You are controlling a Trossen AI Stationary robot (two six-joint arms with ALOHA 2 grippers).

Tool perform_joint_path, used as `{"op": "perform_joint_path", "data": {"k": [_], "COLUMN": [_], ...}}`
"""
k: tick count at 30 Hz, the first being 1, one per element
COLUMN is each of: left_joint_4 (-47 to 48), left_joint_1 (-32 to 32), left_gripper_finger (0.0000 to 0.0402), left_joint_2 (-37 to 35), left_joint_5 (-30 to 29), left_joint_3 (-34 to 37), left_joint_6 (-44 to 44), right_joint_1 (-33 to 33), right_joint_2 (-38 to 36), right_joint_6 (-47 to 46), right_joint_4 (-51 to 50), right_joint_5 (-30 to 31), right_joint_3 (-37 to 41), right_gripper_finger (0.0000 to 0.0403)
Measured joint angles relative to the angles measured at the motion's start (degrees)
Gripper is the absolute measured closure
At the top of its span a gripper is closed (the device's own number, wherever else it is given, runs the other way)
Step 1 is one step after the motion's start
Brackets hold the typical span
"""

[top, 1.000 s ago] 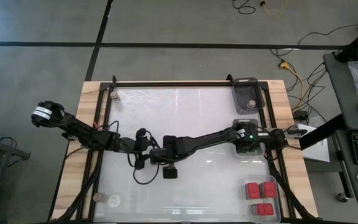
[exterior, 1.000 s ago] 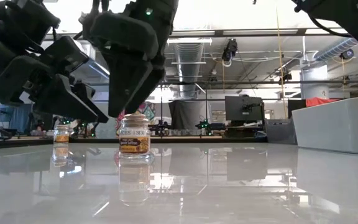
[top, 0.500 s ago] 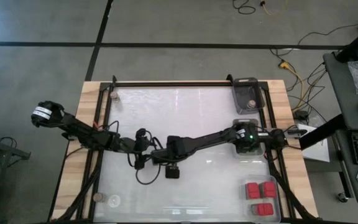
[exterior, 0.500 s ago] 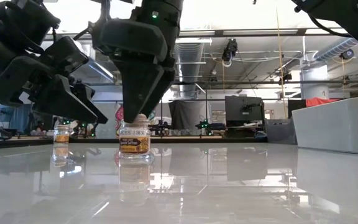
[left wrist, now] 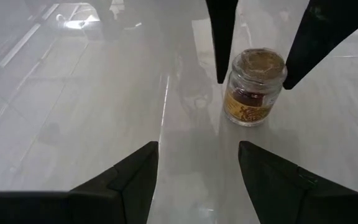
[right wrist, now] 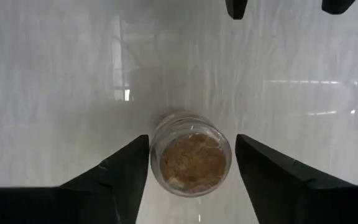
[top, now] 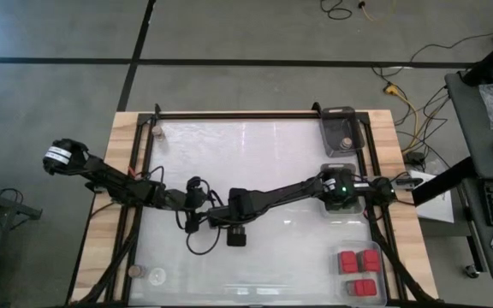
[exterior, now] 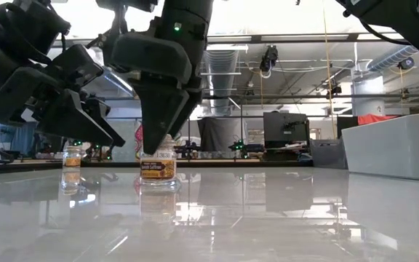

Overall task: Sort spices by type
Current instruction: Put the brown seasoning bottle into the black bin

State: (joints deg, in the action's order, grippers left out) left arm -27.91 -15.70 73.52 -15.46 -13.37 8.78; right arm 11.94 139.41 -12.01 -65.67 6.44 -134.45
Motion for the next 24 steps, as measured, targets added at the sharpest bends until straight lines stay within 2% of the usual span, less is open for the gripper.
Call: {"op": "perform_joint_path", "data": {"k": [4,13,20,24], "left_joint_4": [0.2,1.1,2.0,4.4], "left_joint_1": [0.0,0.0,0.0,0.0], "left_gripper_finger": [0.0194,0.0194,0.0194,0.0194], "left_joint_2": [0.0,-0.5,-4.3,-7.6], "left_joint_5": [0.0,0.0,4.3,4.5], "left_joint_3": [0.0,0.0,0.0,0.0], "left_joint_6": [0.3,0.3,1.7,1.7], "right_joint_1": [-0.1,-0.1,-0.1,-0.3], "right_joint_2": [0.0,-0.9,-4.0,-7.1], "right_joint_6": [0.3,8.3,9.5,8.9], "right_joint_4": [0.0,-0.7,-9.6,-12.6], "right_joint_5": [0.0,0.5,1.6,2.7], "right_joint_3": [0.0,0.0,0.1,0.1], "right_gripper_finger": [0.0195,0.0247,0.0261,0.0272]}}
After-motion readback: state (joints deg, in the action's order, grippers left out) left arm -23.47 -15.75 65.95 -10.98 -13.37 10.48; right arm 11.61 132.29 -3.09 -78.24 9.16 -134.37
